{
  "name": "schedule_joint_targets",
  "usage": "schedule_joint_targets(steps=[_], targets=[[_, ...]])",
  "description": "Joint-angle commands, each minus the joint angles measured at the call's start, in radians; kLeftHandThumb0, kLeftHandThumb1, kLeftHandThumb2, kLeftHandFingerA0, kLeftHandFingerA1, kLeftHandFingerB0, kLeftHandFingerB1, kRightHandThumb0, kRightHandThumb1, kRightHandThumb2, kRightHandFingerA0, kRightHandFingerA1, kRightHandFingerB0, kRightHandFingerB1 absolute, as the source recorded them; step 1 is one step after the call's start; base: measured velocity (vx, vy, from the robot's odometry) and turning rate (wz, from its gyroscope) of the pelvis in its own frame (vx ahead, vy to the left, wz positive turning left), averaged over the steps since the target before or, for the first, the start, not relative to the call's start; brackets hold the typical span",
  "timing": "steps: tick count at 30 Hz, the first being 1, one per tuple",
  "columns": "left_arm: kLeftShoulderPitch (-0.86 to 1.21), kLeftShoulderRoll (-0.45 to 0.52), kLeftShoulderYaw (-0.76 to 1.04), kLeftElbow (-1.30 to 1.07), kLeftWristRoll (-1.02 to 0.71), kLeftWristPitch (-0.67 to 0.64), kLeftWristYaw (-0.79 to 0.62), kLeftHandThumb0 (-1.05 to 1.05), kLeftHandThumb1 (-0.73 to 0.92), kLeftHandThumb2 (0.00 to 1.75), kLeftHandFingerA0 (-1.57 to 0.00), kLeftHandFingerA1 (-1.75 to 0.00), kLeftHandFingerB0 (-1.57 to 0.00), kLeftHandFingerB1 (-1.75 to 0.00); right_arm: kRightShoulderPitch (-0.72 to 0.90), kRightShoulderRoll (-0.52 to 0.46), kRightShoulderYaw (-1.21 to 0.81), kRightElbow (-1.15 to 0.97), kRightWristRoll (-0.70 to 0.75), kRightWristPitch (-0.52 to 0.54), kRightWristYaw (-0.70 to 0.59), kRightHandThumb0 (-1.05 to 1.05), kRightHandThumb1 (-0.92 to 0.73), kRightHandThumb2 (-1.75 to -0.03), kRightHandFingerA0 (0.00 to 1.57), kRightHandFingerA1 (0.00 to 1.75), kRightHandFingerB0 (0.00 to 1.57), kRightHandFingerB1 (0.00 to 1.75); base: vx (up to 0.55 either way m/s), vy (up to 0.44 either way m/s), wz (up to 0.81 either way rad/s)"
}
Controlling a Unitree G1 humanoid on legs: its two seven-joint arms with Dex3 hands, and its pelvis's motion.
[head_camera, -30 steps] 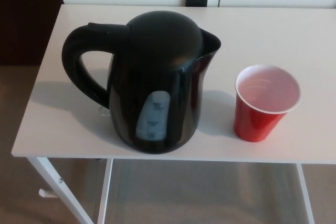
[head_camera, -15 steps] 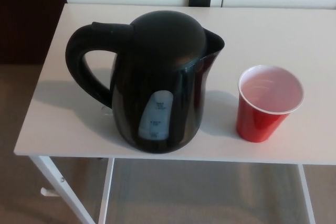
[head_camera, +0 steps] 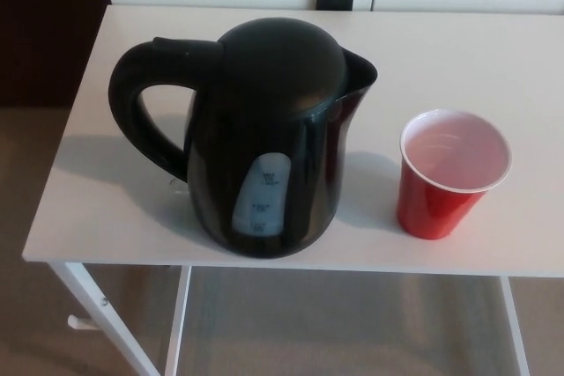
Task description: The robot walk towards a table in front and uses its left hand to pick up the pot from the base and pour water to the cup on the right hand side
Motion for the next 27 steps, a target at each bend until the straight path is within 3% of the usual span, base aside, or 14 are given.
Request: schedule_joint_targets(steps=[1, 6, 7, 8, 9, 10, 12, 13, 14, 15, 16, 27], targets=[[-0.153, 0.076, -0.138, -0.128, 0.164, 0.099, 0.083, -0.31, 0.24, 0.83, -0.02, -0.51, 0.00, -0.48, -0.012, -0.007, 0.002, -0.028, -0.003, 0.033, -0.030, -0.28, -0.53, -0.55, 0.55, 0.47, 0.27, 0.34, 0.00, 0.000, 0.00], [-0.254, 0.070, -0.244, -0.103, 0.250, 0.128, 0.135, -0.30, 0.27, 0.85, -0.01, -0.50, 0.00, -0.47, -0.025, -0.008, 0.002, -0.031, 0.000, 0.034, -0.028, -0.30, -0.51, -0.55, 0.56, 0.48, 0.28, 0.35, 0.00, 0.000, 0.00], [-0.269, 0.071, -0.257, -0.092, 0.261, 0.128, 0.137, -0.30, 0.28, 0.85, -0.01, -0.50, 0.00, -0.47, -0.027, -0.004, 0.002, -0.032, 0.001, 0.035, -0.031, -0.21, -0.35, -0.84, 0.49, 0.65, 0.17, 0.50, 0.00, 0.000, 0.00], [-0.289, 0.068, -0.274, -0.069, 0.267, 0.126, 0.138, -0.54, 0.48, 0.57, -0.10, -0.29, -0.15, -0.28, -0.027, -0.002, 0.002, -0.035, 0.001, 0.035, -0.031, -0.22, -0.35, -0.85, 0.50, 0.65, 0.16, 0.50, 0.00, 0.000, 0.00], [-0.305, 0.064, -0.289, -0.050, 0.277, 0.126, 0.142, -0.56, 0.40, 0.65, -0.07, -0.35, -0.10, -0.33, -0.028, -0.003, 0.004, -0.033, -0.002, 0.035, -0.032, -0.22, -0.36, -0.85, 0.50, 0.65, 0.16, 0.49, 0.00, 0.000, 0.00], [-0.316, 0.063, -0.301, -0.038, 0.287, 0.125, 0.145, -0.57, 0.39, 0.66, -0.07, -0.34, -0.10, -0.31, -0.029, -0.004, 0.005, -0.032, -0.004, 0.035, -0.035, -0.33, -0.53, -0.60, 0.58, 0.50, 0.29, 0.37, 0.00, 0.000, 0.00], [-0.347, 0.052, -0.336, 0.002, 0.309, 0.125, 0.154, -0.55, 0.41, 0.66, -0.08, -0.36, -0.09, -0.32, -0.028, -0.005, 0.009, -0.034, -0.007, 0.033, -0.032, -0.29, -0.54, -0.56, 0.55, 0.47, 0.27, 0.34, 0.00, 0.000, 0.00], [-0.351, 0.053, -0.339, 0.007, 0.310, 0.125, 0.155, -0.55, 0.41, 0.66, -0.08, -0.36, -0.09, -0.32, -0.027, -0.005, 0.010, -0.035, -0.007, 0.033, -0.032, -0.29, -0.54, -0.56, 0.55, 0.47, 0.27, 0.34, 0.00, 0.000, 0.00], [-0.358, 0.051, -0.349, 0.014, 0.320, 0.128, 0.162, -0.29, 0.31, 0.86, 0.00, -0.49, 0.00, -0.47, -0.025, -0.004, 0.013, -0.038, -0.009, 0.034, -0.034, -0.22, -0.36, -0.85, 0.48, 0.64, 0.15, 0.49, 0.00, 0.000, 0.00], [-0.366, 0.047, -0.361, 0.021, 0.331, 0.134, 0.169, -0.29, 0.31, 0.86, 0.00, -0.49, 0.00, -0.47, -0.023, -0.005, 0.016, -0.041, -0.012, 0.036, -0.037, -0.22, -0.36, -0.85, 0.48, 0.64, 0.15, 0.49, 0.00, 0.000, 0.00], [-0.374, 0.045, -0.371, 0.030, 0.344, 0.136, 0.176, -0.29, 0.30, 0.86, 0.00, -0.49, 0.00, -0.47, -0.019, -0.003, 0.018, -0.050, -0.013, 0.038, -0.041, -0.31, -0.51, -0.55, 0.55, 0.47, 0.28, 0.34, 0.00, 0.000, 0.00], [-0.414, 0.014, -0.396, 0.107, 0.366, 0.137, 0.199, -0.29, 0.31, 0.86, 0.00, -0.49, 0.00, -0.47, -0.032, -0.009, 0.020, -0.044, -0.004, 0.036, -0.036, -0.34, -0.51, -0.59, 0.55, 0.49, 0.27, 0.36, 0.00, 0.000, 0.00]])
